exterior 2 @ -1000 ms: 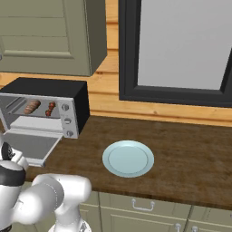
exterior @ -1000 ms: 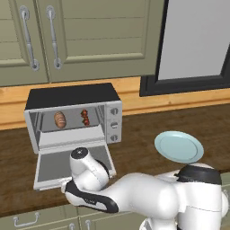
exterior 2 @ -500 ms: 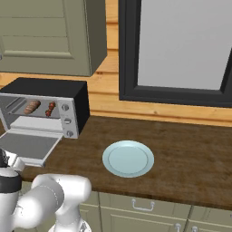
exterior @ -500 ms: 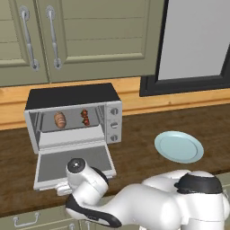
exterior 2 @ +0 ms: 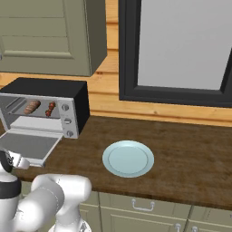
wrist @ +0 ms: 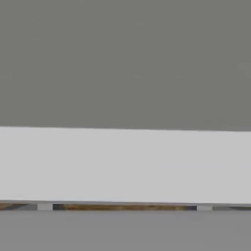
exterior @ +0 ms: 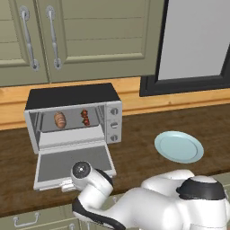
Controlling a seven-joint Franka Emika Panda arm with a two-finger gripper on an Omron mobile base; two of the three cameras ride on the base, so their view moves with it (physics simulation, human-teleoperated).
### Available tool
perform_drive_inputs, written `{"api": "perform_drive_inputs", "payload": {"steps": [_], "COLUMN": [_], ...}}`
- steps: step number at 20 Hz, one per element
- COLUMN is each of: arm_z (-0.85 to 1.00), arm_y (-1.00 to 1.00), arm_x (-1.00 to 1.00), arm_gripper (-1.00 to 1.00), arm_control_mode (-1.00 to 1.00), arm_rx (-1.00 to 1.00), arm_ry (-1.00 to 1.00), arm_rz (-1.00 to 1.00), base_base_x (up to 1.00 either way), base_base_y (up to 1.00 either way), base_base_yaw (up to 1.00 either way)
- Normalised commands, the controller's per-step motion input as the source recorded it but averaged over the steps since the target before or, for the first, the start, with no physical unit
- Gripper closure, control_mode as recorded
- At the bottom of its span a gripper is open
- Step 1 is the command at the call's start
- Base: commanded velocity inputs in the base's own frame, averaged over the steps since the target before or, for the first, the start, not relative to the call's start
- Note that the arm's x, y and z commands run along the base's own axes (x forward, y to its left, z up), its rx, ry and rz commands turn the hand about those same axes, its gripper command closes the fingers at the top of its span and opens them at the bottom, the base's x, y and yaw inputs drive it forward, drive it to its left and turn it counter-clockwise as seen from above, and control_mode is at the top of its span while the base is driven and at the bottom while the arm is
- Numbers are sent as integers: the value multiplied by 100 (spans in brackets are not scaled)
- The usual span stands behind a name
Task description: Pick up the kebab skewer and baguette bread, and place them inside the toaster oven. Close the toaster oven door and start by setting the timer.
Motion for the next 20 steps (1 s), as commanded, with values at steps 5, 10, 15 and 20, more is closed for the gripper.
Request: {"api": "perform_drive_inputs", "payload": {"steps": [5,10,15,20], "arm_z": [-1,3,13,28], "arm_y": [-14,-11,-21,-26], "arm_x": [19,33,56,66], "arm_gripper": [-100,-100,-100,-100], "arm_control_mode": [-100,-100,-100,-100], "arm_rx": [0,0,0,0], "arm_ry": [-3,-7,-12,-11], "arm_rz": [0,0,0,0], "base_base_x": [0,0,0,0], "base_base_y": [0,0,0,0], "base_base_yaw": [0,0,0,0]}}
